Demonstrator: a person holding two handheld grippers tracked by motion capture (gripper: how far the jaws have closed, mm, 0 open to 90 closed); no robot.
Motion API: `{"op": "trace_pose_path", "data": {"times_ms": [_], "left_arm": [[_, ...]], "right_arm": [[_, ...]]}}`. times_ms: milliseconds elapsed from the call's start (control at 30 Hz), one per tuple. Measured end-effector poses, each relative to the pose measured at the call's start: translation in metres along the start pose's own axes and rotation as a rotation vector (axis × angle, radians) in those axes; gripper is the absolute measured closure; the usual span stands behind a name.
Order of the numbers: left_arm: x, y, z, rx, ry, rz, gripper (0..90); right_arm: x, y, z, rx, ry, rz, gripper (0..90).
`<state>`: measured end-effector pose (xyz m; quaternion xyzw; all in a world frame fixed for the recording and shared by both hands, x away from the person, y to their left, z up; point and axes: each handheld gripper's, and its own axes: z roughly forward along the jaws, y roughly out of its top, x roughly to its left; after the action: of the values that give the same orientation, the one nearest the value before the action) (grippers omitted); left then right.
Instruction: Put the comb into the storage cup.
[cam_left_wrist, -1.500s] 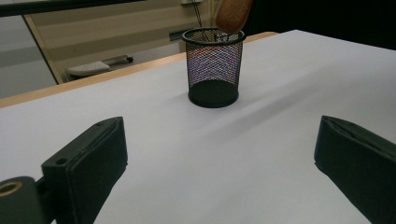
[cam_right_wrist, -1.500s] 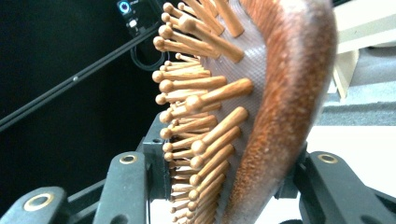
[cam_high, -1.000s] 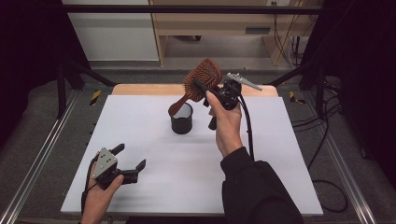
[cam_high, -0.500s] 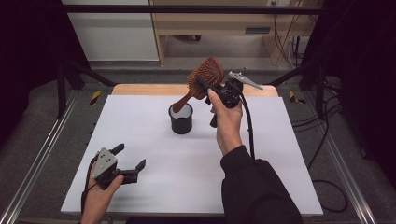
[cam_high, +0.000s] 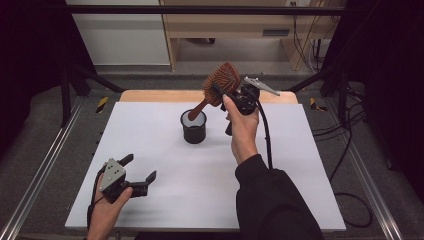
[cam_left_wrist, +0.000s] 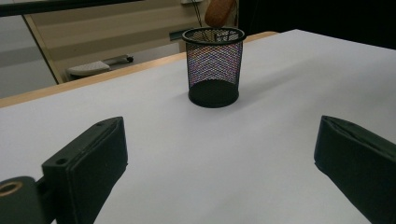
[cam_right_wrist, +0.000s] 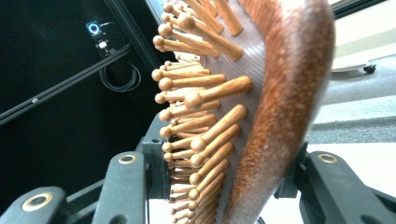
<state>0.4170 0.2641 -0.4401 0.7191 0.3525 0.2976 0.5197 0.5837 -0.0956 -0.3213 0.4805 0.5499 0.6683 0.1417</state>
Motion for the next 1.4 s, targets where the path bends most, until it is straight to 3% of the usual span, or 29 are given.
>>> {"op": "trace_pose_path", "data": {"times_ms": [567, 1400], "left_arm": [[0.001, 0.0, 0.0, 0.001, 0.0, 0.0, 2.7], [0.001, 0.0, 0.0, 0.0, -0.002, -0.001, 2.6]], "right_arm": [[-0.002, -0.017, 0.018, 0.046, -0.037, -0.038, 51.2], [-0.011, -0.029, 0.025, 0.077, -0.055, -0.025, 51.1]]}}
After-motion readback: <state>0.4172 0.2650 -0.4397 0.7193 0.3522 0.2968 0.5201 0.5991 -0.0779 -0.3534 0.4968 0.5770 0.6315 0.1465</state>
